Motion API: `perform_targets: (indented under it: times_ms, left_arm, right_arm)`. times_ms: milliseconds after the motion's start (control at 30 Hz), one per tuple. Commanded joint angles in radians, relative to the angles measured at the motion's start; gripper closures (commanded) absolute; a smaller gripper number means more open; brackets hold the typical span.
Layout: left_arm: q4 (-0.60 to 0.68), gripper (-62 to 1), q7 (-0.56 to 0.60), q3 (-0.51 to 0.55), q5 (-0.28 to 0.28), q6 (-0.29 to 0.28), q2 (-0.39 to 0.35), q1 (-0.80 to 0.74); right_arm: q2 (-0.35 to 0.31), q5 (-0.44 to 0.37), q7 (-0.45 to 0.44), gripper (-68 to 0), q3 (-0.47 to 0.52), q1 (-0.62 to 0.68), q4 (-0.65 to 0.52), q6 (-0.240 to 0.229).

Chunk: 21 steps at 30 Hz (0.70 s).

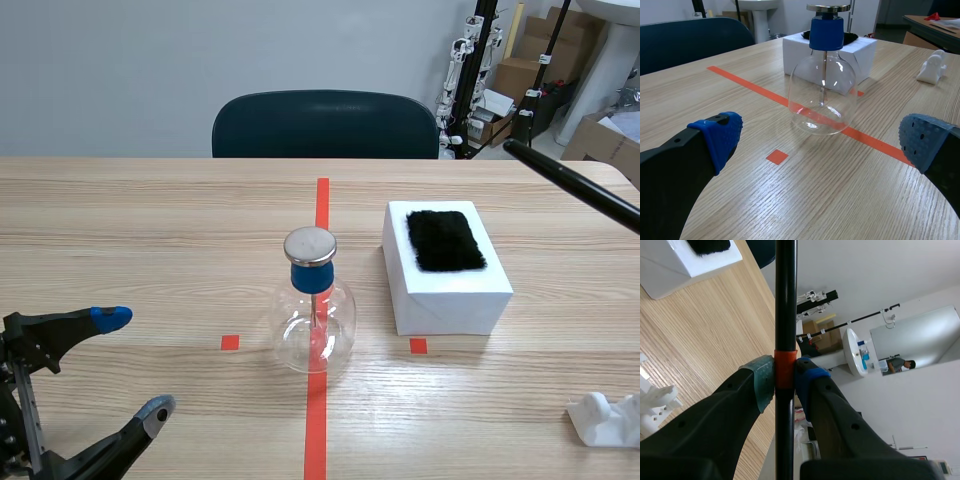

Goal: Do the electroscope experiment. move the rod toward and away from the electroscope

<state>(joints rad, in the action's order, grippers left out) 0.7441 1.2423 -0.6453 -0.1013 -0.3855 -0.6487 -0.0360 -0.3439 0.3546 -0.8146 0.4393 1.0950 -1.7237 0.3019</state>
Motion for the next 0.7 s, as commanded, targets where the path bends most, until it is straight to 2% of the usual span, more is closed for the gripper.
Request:
perform_targets:
  times_ms: [0,500,667]
  left_arm:
    - [0.019,-62.3,0.017,0.004,-0.006,0.001,0.000,0.000]
    - [0.019,-62.3,0.017,0.004,-0.006,0.001,0.000,0.000]
    - [0.019,-62.3,0.017,0.004,-0.006,0.001,0.000,0.000]
  right_arm:
    - [-0.011,-0.011,-0.011,0.2,0.011,-0.004,-0.018,0.011]
    - [-0.011,-0.011,-0.013,0.2,0.011,-0.003,-0.018,0.012]
    - [0.010,0.052,-0.109,0.3,0.011,0.000,-0.018,0.050]
